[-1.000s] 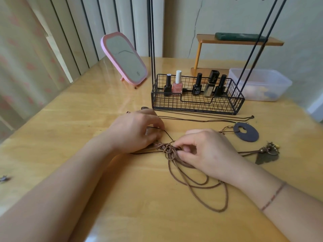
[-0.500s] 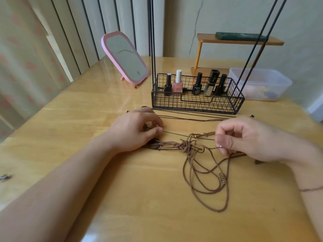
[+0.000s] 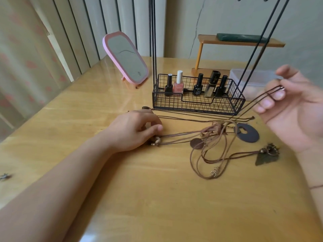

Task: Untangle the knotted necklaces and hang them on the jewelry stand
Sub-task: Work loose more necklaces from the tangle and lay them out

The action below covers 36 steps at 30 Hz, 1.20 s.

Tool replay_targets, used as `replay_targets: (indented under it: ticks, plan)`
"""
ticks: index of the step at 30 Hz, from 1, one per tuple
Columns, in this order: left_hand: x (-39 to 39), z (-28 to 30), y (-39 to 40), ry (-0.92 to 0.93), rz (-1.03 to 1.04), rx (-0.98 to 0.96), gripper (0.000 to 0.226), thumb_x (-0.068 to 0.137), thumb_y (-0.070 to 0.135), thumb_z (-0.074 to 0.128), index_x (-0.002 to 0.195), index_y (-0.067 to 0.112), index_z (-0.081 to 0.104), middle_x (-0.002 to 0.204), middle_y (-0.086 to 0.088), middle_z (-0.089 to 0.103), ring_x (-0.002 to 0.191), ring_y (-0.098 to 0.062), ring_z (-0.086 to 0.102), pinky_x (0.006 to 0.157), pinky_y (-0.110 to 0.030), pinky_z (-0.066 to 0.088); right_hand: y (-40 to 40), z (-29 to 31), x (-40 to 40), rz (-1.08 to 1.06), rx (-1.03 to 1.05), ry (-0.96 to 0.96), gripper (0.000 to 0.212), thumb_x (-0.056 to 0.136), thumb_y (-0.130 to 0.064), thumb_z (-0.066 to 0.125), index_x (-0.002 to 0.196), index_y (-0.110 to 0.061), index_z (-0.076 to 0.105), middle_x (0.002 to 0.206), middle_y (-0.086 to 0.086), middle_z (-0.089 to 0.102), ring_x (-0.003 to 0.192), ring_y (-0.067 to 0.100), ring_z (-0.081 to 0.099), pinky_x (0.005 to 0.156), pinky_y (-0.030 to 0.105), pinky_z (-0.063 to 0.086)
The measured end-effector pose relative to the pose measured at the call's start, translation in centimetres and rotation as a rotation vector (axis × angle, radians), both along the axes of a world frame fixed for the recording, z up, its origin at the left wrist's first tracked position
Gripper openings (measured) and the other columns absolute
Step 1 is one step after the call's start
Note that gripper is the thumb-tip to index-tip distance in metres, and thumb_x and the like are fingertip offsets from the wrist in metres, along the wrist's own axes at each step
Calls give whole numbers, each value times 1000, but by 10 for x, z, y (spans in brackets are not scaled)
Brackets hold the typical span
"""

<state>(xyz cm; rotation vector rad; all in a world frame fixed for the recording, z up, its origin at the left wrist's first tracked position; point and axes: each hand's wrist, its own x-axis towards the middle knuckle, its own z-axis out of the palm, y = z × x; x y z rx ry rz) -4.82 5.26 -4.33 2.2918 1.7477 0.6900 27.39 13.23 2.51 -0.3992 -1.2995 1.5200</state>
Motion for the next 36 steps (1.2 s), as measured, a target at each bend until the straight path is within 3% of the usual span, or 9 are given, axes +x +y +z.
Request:
replay_targets:
  ticks: [5, 10, 13, 16, 19, 24, 30, 34, 36]
  plan:
    - [0, 5, -4, 33, -107, -50, 41, 71, 75, 61, 94, 42, 63, 95, 20, 59, 85, -2, 59, 72, -27, 50, 8, -2, 5, 45, -61, 93, 22, 82, -16, 43, 89, -26, 62, 59, -8, 47, 57, 13, 47, 58, 21, 44]
    - [0, 6, -4, 30, -66, -68, 30, 75, 63, 63, 95, 40, 64, 88, 21, 60, 80, 1, 56, 70, -28, 50, 17, -6, 11, 159, -144, 253, 22, 83, -15, 44, 89, -24, 64, 56, -7, 45, 55, 13, 43, 58, 23, 45]
    - [-3, 9, -5, -14, -58, -144, 28, 74, 60, 68, 98, 45, 63, 84, 21, 61, 76, -1, 57, 68, -25, 50, 18, -7, 13, 99, -178, 236, 19, 80, -17, 45, 84, -26, 61, 51, -6, 36, 51, 12, 36, 54, 22, 43]
    - [-6, 12, -6, -79, -67, -215, 14, 82, 35, 80, 90, 37, 68, 74, 15, 62, 67, -3, 55, 59, -14, 41, 18, -7, 13, 25, -231, 255, 17, 77, -18, 47, 77, -26, 62, 49, -6, 33, 48, 11, 33, 50, 20, 40]
    - [-6, 13, -6, -128, -73, -227, 1, 89, 28, 73, 89, 27, 73, 73, 9, 65, 66, -5, 55, 58, -11, 39, 18, -5, 14, -57, -251, 256, 18, 75, -18, 48, 71, -26, 63, 48, -6, 31, 47, 10, 30, 49, 20, 37]
    - [-7, 12, -7, -187, -45, -254, 18, 98, 32, 59, 83, 25, 66, 71, 11, 60, 64, -6, 50, 60, -15, 39, 16, -6, 14, -93, -266, 273, 18, 76, -17, 49, 72, -26, 63, 48, -5, 32, 46, 11, 30, 49, 19, 38]
    - [-1, 21, -8, -645, -38, -148, 25, 90, 24, 48, 75, 7, 57, 61, 1, 59, 57, -13, 51, 58, -23, 42, 10, -1, 9, -189, -261, 88, 12, 70, -17, 48, 73, -27, 54, 47, -6, 27, 46, 13, 27, 48, 19, 35]
    - [-3, 32, -7, -1094, -13, -40, 24, 84, 20, 48, 65, 20, 62, 71, -13, 62, 56, -23, 53, 54, -28, 42, 5, -3, 4, -230, -266, -141, 24, 86, -6, 37, 77, -22, 51, 46, -8, 29, 43, 13, 29, 46, 21, 35]
    - [-5, 35, -7, -1270, -36, -44, 31, 87, 20, 39, 66, 22, 62, 83, -10, 68, 59, -24, 57, 55, -28, 45, 2, -2, 2, -196, -264, -183, 20, 82, -7, 41, 77, -21, 52, 45, -8, 27, 42, 13, 29, 46, 21, 36]
